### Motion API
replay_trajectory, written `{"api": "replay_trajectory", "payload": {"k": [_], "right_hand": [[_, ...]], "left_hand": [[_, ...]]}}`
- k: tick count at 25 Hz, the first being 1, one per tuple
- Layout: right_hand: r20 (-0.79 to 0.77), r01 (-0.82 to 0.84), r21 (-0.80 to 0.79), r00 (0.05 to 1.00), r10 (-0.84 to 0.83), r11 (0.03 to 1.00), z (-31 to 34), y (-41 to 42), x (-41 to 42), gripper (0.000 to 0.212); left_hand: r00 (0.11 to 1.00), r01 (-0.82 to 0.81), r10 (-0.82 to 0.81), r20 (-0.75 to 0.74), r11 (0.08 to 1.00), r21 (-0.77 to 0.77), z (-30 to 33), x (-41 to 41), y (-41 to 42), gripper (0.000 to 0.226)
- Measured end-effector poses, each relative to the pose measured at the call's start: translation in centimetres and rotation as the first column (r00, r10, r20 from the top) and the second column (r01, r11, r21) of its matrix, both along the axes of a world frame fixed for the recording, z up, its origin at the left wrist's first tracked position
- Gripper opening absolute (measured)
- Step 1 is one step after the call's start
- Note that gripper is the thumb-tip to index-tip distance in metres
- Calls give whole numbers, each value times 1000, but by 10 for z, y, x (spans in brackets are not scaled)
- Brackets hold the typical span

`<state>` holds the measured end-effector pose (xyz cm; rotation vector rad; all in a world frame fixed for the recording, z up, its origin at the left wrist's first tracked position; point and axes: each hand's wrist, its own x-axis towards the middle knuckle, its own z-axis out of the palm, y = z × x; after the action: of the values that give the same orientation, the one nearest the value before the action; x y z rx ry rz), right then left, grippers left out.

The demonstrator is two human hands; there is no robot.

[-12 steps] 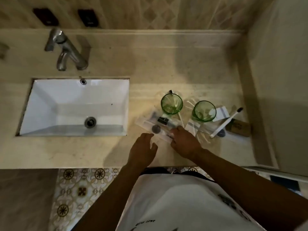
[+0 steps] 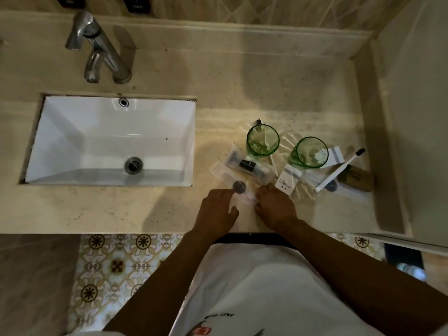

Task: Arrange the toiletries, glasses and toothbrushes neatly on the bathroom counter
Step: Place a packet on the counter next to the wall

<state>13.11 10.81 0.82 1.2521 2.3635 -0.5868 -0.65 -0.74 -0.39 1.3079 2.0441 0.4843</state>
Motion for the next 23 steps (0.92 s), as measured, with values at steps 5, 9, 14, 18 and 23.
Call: {"api": "replay_trajectory", "payload": {"k": [5,9,14,18,23], "right_hand": [[-147,23,-142,988,-44,990,10,3,-5,11],[-390,-54,-150,921,-9,987,26,7,-8,12],[-554,-214,-60,820,146,975,42,21,-2,12],[-677,-179,-39,728,105,983,63,37,3,22],[-581,186,-494,656,-482,849,74,80,16,10]], "left_hand": [[927,-320,317,199,947,-16,5,-4,5,36],[411,-701,653,636,672,-237,28,-8,20,28],[94,-737,667,739,546,-398,53,-13,41,27],[61,-773,580,813,542,-329,74,-13,58,3],[164,-762,499,851,612,-212,91,-15,95,8]]}}
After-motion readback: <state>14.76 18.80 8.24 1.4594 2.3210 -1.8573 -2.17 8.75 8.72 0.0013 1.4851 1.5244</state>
